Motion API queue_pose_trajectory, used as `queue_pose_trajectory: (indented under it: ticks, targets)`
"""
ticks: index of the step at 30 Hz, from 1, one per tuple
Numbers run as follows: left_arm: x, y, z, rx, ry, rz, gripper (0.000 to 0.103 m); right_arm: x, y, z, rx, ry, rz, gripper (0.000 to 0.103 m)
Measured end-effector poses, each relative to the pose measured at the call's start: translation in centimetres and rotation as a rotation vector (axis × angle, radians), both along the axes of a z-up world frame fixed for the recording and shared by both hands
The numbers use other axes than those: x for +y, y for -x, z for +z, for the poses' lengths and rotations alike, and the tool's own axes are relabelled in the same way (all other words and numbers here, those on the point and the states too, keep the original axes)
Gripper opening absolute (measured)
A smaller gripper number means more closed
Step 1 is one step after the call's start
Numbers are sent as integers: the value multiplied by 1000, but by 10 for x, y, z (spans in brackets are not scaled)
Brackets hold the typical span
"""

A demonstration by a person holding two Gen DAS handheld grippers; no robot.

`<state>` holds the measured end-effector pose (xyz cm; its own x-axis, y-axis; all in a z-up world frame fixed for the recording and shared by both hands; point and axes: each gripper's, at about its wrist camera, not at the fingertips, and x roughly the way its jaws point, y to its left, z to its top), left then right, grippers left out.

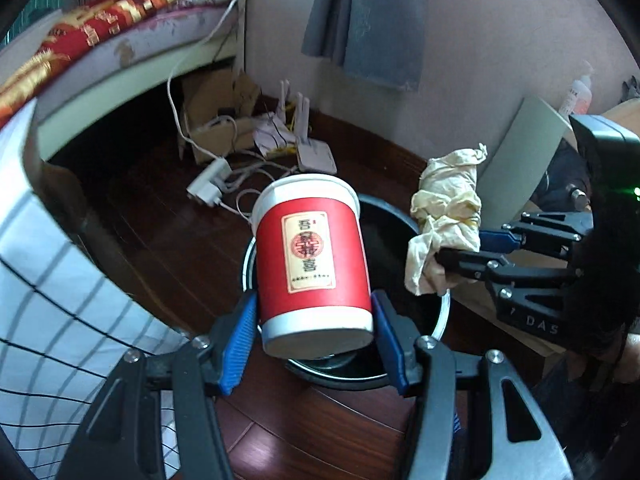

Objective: Collect trash
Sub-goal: 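Carry the cup and paper over the black bin and release both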

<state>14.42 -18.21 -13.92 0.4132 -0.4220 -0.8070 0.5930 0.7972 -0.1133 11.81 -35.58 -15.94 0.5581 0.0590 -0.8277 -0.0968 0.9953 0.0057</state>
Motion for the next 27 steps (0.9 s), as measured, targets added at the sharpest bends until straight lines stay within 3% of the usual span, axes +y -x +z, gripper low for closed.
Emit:
queue_pose_trajectory:
  ticks: [3, 5, 6, 7, 9, 13, 27]
  targets:
    - [-9, -7, -11, 44, 12, 1, 61, 1, -8, -13, 33, -3, 27, 27]
    - [-12, -12, -18, 57, -2, 41, 82, 2, -15, -26, 39, 49, 23, 48]
    - [-11, -13, -18, 63, 14, 56, 87, 1, -18, -31, 46, 65, 15, 73]
    - [-8, -14, -18, 67, 24, 72, 96, -2, -20, -36, 56, 80, -1, 86]
    - [-5, -12, -16, 40, -8, 107, 100, -8, -20, -40, 61, 93, -34, 93]
    - [6, -3, -9, -32, -48, 144, 103, -17, -19, -31, 40, 115, -98, 103]
    - [36, 5, 36, -145, -60, 268, 103, -6, 2, 25, -105, 99, -153, 103]
